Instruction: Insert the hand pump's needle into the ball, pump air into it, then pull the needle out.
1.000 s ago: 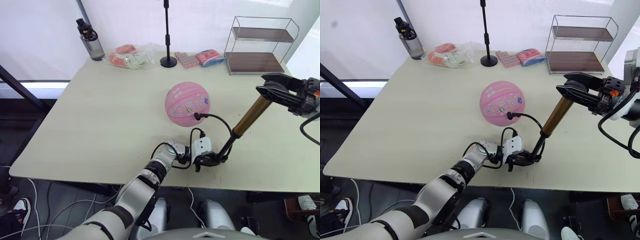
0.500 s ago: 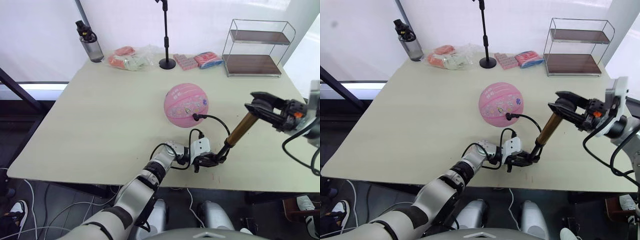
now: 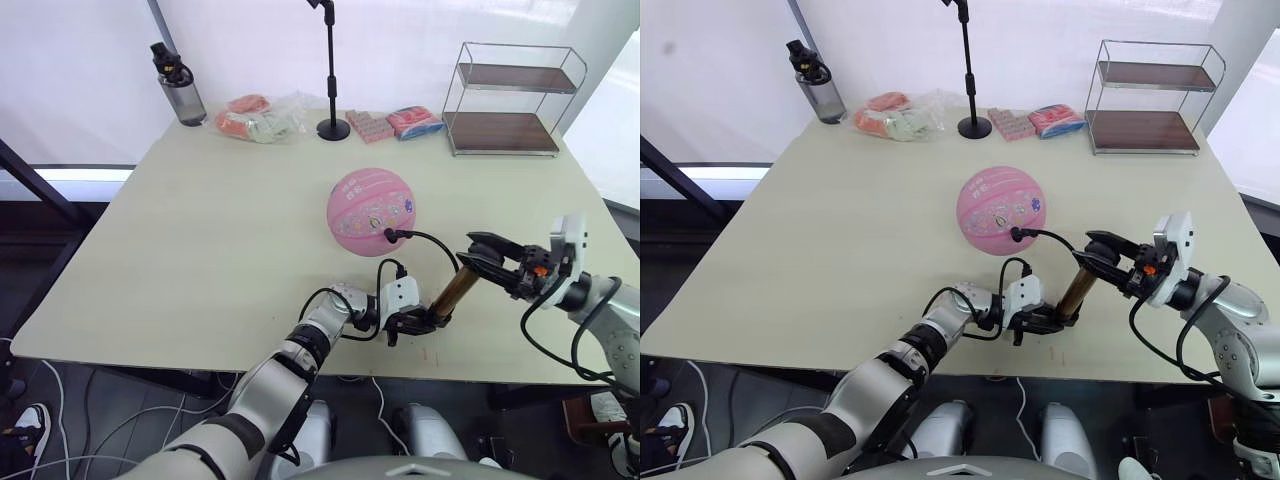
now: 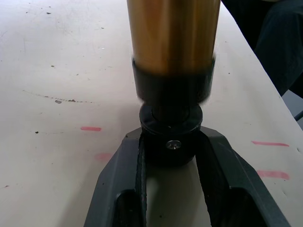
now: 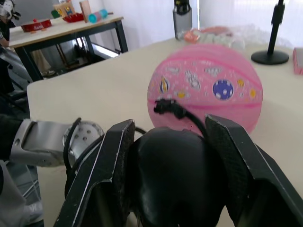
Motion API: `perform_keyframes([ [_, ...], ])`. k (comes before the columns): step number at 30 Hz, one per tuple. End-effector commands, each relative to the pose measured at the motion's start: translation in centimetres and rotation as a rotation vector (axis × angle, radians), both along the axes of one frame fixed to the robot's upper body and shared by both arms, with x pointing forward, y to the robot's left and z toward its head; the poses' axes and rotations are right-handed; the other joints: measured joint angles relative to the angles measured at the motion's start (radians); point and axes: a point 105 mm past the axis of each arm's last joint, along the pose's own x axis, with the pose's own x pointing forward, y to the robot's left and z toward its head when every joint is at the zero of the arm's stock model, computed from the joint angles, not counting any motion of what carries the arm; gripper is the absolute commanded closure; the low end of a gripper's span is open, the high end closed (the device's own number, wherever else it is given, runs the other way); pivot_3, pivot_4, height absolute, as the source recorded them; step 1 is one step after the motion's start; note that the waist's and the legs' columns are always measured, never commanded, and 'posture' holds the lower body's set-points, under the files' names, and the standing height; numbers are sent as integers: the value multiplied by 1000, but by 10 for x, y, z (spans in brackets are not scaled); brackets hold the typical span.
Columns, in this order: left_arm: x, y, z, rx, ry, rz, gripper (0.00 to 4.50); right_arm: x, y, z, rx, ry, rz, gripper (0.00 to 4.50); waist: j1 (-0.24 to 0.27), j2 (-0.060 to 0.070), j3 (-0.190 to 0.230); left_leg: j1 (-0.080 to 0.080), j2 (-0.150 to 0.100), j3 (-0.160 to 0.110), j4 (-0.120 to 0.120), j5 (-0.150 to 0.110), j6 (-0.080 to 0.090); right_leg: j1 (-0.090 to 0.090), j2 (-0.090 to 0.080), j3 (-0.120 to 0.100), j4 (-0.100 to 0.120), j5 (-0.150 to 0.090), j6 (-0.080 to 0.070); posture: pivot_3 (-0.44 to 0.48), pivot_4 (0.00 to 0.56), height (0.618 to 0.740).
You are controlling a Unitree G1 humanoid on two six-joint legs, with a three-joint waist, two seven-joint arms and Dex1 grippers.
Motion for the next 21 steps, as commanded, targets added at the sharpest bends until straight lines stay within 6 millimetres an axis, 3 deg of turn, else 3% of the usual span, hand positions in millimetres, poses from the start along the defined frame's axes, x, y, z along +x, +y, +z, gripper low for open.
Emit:
perform_keyframes([
  [1, -24, 43, -59, 220, 187, 72, 3465, -13, 15, -36, 55, 191, 57, 2581, -1, 1, -1, 0, 0, 0, 0, 0, 0, 0, 0, 0, 0, 0, 0, 0, 150, 731],
  [10, -23, 43, -59, 220, 183, 70, 3465, -18, 19, -35, 99, 219, 49, 2581, -3, -1, -3, 1, 2, 0, -1, 0, 0, 0, 1, 0, 0, 0, 0, 0, 150, 731],
  [16, -23, 44, -59, 222, 183, 68, 3465, -8, 13, -2, 79, 108, 47, 2581, -2, 1, -2, 0, 2, 0, -1, 0, 0, 0, 1, 0, 0, 0, 0, 0, 150, 731],
  [21, -23, 44, -58, 223, 182, 68, 3465, -4, 7, 39, 87, 9, 62, 2581, -1, 6, 2, -1, 1, 1, -1, 0, 0, 0, 0, 0, 0, 0, 0, 0, 150, 731],
])
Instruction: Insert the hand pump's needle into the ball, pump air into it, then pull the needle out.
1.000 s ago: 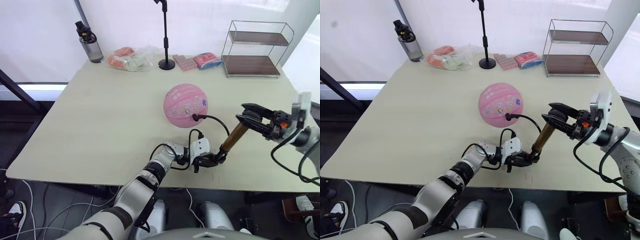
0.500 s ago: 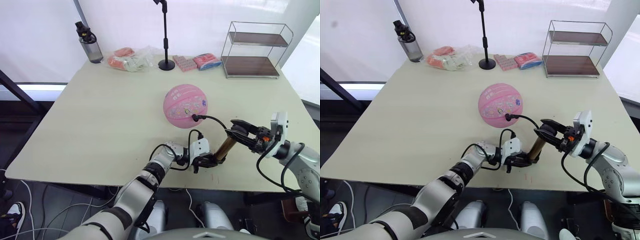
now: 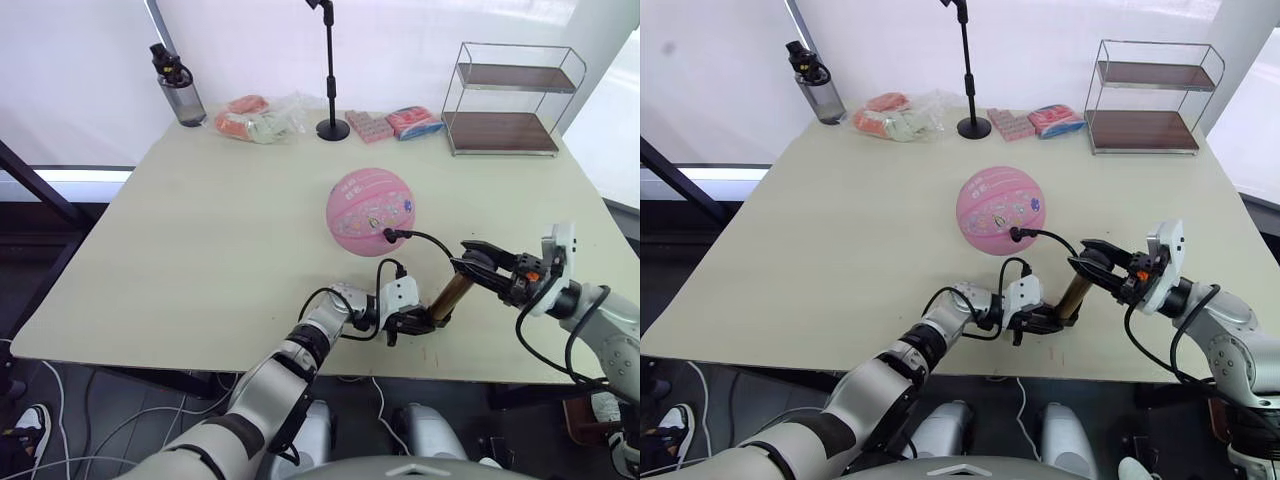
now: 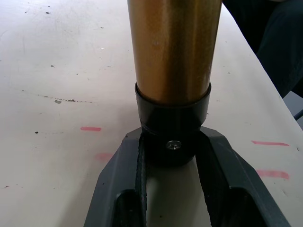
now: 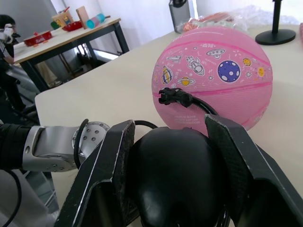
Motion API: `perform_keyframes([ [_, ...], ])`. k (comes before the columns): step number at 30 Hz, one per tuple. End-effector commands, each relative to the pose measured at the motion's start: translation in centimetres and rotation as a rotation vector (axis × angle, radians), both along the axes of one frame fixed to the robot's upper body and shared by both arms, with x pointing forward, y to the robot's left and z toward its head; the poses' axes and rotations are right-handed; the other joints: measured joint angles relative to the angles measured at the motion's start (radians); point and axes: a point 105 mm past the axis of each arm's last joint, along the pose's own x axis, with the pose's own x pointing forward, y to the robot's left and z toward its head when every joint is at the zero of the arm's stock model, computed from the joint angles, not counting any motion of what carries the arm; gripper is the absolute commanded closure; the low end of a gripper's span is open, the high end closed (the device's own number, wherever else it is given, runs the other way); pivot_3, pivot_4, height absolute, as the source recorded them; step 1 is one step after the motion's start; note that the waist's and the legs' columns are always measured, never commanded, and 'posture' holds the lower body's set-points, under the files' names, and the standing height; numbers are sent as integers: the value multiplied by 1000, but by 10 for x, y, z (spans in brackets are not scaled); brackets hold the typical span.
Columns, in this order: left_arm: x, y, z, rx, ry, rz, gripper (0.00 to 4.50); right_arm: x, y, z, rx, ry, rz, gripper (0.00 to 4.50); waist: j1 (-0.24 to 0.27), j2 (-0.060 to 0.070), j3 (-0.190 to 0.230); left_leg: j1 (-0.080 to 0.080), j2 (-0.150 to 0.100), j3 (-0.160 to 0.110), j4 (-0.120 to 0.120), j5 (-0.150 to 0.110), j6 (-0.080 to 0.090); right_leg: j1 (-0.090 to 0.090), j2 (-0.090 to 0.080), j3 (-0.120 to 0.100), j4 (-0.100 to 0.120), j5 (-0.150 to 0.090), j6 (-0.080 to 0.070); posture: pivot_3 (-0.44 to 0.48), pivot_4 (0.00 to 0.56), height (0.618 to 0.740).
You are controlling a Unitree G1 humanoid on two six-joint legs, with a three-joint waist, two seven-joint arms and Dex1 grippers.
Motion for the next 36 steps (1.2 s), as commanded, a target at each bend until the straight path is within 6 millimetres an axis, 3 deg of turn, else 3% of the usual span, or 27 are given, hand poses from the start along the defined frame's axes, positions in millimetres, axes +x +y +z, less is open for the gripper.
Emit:
perform_keyframes([
  [1, -23, 44, -60, 225, 184, 71, 3465, -7, 5, 35, 47, -74, 73, 2581, 1, 2, 4, 0, -1, 0, 0, 0, 0, 0, 0, 0, 0, 0, 0, 0, 150, 731],
  [15, -25, 43, -60, 226, 184, 63, 3465, -11, -23, 117, 24, -250, 40, 2581, 3, 6, 12, -1, -2, 2, 1, 0, 0, -1, -1, 0, 0, 2, 4, 0, 150, 731],
  [21, -24, 44, -60, 232, 180, 59, 3465, -11, -25, 146, 21, -327, 34, 2581, 3, 7, 14, -1, -2, 3, 1, 0, 0, -1, -1, 0, 0, 2, 4, 0, 150, 731],
  [30, -23, 46, -60, 234, 175, 62, 3465, -13, -24, 162, 41, -324, 45, 2581, 3, 7, 16, -2, -2, 3, 1, 0, 0, -1, -1, 0, 0, 2, 4, 0, 150, 731],
  [33, -23, 46, -60, 234, 176, 62, 3465, -12, -20, 157, 54, -287, 56, 2581, 3, 7, 16, -2, -2, 3, 1, 0, 0, -2, -1, 0, 0, 2, 4, 0, 150, 731],
  [36, -24, 46, -60, 232, 178, 63, 3465, -14, -12, 133, 71, -194, 88, 2581, 3, 7, 16, -2, -2, 3, 1, 0, 0, -1, -1, 0, 0, 2, 4, 0, 150, 731],
])
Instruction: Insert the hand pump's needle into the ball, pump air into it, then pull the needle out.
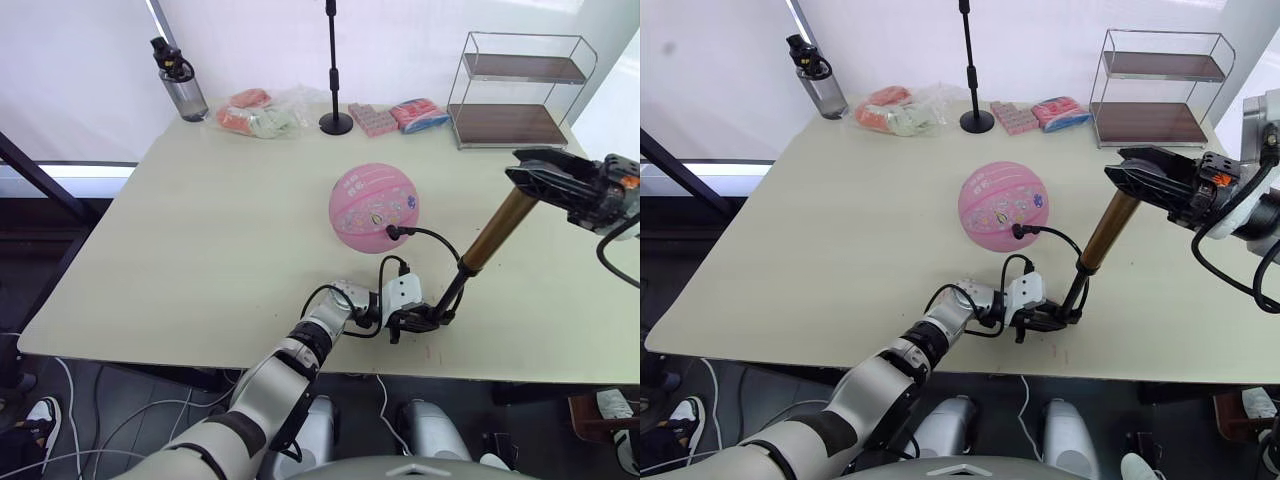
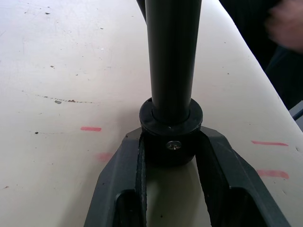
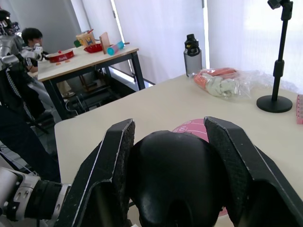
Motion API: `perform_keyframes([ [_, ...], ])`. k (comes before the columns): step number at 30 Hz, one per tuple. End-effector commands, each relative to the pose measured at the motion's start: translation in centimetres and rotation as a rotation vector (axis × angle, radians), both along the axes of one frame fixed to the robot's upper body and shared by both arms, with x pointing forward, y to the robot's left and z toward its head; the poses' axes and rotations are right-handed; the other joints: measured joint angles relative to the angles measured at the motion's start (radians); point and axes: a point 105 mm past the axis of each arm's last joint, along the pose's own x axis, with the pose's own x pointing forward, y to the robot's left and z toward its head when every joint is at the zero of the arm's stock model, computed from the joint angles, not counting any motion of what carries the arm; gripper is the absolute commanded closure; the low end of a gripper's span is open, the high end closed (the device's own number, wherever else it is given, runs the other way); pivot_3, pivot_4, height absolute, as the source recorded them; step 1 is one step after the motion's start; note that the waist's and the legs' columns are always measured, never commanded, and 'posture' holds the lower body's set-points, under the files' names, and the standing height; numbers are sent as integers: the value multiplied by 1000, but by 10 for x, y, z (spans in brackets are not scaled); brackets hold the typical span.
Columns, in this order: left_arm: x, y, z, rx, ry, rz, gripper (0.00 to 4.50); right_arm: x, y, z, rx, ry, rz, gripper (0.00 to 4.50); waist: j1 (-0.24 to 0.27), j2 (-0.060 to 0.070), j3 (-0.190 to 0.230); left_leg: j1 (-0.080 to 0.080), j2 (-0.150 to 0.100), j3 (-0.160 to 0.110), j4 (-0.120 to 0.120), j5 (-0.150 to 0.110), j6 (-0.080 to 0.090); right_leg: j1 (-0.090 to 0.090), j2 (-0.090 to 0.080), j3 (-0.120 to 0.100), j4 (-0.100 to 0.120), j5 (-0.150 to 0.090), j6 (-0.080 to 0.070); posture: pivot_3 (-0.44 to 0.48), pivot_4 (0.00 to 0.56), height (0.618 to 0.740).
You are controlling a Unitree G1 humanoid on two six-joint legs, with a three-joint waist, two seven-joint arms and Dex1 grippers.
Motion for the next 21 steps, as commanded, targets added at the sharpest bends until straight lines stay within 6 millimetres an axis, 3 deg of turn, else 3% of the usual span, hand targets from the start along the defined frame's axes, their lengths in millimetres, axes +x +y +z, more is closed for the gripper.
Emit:
perform_keyframes([
  [1, -25, 49, -65, 245, 189, 78, 3465, -12, 7, 0, 43, -11, 46, 2581, 0, -1, -1, 0, 0, 0, 0, 0, 0, 0, 0, 0, 0, 0, 0, 0, 150, 731],
  [8, -25, 50, -65, 246, 189, 78, 3465, -16, 17, -42, 56, 127, 63, 2581, -3, -5, -7, 2, 1, 0, 0, 0, 0, 1, 2, -1, 0, 0, 0, 0, 150, 731],
  [21, -25, 49, -65, 243, 189, 80, 3465, -18, 33, -101, 96, 302, 89, 2581, -9, -8, -13, 3, 4, -3, -1, 0, 0, 2, 2, 0, 0, -2, -4, 0, 150, 731],
])
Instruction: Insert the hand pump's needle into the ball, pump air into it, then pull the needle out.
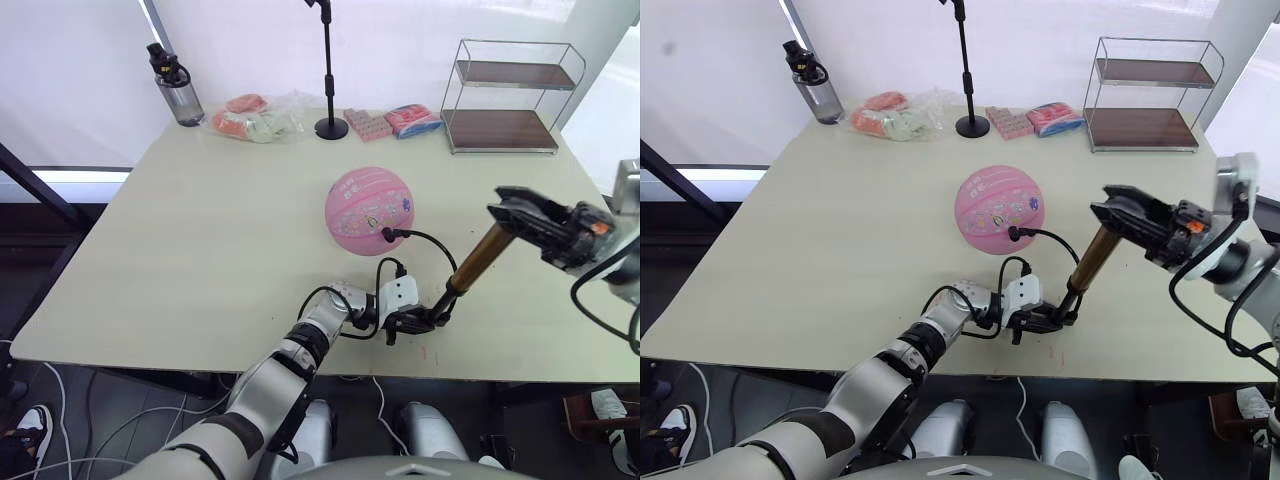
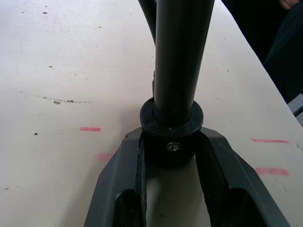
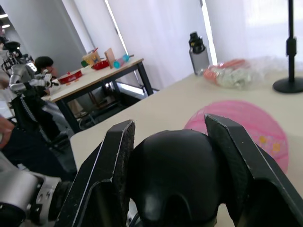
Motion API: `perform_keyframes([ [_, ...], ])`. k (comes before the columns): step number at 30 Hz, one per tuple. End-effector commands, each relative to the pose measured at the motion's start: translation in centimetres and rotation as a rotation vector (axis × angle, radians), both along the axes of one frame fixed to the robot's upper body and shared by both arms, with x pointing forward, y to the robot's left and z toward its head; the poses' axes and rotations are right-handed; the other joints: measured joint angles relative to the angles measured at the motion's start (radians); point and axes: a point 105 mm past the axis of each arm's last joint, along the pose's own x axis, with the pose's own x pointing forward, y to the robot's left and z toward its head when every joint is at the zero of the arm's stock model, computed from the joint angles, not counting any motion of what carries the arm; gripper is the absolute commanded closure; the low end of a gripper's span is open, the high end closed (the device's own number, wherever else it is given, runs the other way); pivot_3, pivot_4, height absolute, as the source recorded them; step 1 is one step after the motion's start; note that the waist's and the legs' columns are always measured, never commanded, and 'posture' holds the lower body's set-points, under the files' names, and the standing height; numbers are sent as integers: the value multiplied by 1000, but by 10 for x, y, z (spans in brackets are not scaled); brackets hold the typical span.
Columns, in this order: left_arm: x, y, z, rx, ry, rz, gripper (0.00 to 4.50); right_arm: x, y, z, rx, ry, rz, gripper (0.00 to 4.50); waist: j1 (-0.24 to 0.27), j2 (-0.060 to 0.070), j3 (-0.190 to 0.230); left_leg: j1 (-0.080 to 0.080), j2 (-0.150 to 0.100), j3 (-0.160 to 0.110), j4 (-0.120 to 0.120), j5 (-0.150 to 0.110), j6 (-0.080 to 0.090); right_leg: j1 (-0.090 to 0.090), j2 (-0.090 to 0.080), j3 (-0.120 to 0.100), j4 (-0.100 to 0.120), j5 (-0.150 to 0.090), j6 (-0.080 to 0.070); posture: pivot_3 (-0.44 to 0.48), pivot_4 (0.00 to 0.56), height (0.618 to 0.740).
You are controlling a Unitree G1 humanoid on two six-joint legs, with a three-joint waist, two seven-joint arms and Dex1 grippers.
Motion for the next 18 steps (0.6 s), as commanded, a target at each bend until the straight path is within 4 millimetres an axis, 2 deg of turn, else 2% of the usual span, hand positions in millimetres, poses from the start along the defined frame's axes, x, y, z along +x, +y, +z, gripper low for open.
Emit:
perform_keyframes([
  [1, -24, 43, -60, 223, 188, 75, 3465, -5, 16, -40, -16, 146, 61, 2581, 0, 0, 0, 0, 0, 0, 0, 0, 0, 0, 0, 0, 0, 0, 0, 0, 150, 731],
  [8, -25, 43, -60, 220, 189, 77, 3465, -5, 23, -90, -99, 203, 31, 2581, -5, 0, -3, 0, 0, 0, 0, -1, -1, 0, 0, 0, 0, 0, 0, 0, 150, 731],
  [14, -23, 43, -60, 222, 187, 80, 3465, 0, 23, -110, -204, 120, -1, 2581, -10, 1, -5, 0, -2, 1, 0, -1, -1, 0, -1, 1, 0, 0, 0, 0, 150, 731],
  [18, -23, 42, -60, 221, 184, 82, 3465, 1, 23, -116, -248, 84, -2, 2581, -12, -1, -7, 1, -2, 2, 0, -2, -4, 0, -2, 2, 0, 0, 0, 0, 150, 731],
])
